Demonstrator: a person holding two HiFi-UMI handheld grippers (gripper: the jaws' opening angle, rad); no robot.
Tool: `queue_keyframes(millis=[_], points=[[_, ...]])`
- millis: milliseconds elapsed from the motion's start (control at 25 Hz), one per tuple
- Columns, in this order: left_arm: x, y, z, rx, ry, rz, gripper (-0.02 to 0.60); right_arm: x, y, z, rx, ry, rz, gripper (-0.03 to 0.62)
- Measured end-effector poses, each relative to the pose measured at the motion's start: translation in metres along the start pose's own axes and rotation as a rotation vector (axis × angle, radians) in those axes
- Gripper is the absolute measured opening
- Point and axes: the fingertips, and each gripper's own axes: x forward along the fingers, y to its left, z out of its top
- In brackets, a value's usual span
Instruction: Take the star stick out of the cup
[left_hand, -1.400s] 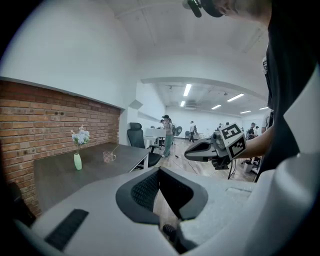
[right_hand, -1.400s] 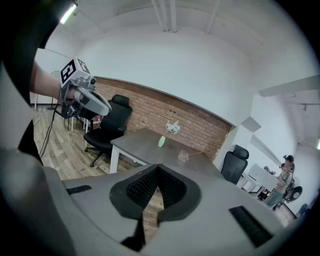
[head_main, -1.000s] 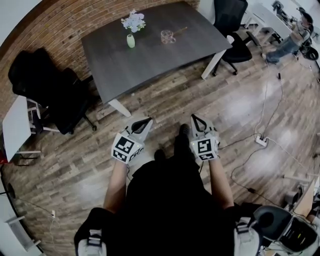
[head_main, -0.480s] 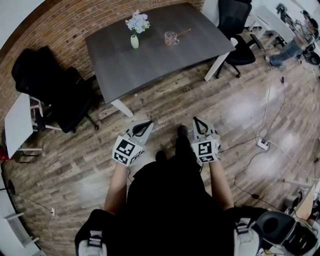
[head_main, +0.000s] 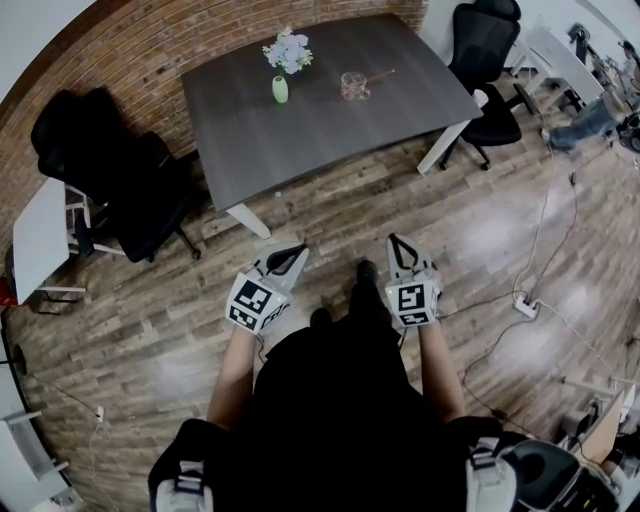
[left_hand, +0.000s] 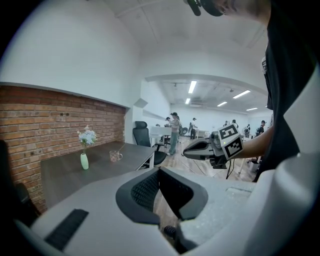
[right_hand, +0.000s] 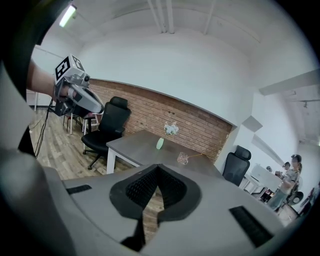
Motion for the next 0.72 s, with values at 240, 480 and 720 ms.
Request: queue_keyframes(millis=[240,480,720], points=[[0.016,0.016,0.009,-0.004,0.013,0.011,0.002,0.019,-0.013,-0.004,0.027,0.027,0.010,0.000],[0.042,0.028,0.024,-0.001,0.024,0.032,0.002,0.043,-0.040,-0.002,0.033,-0.003,0.041,0.000],[0.067,0.043,0.031,-0.010,0.047,0.069,0.002,0.074,-0.069,0.001,0.012,-0.016,0.076,0.000]])
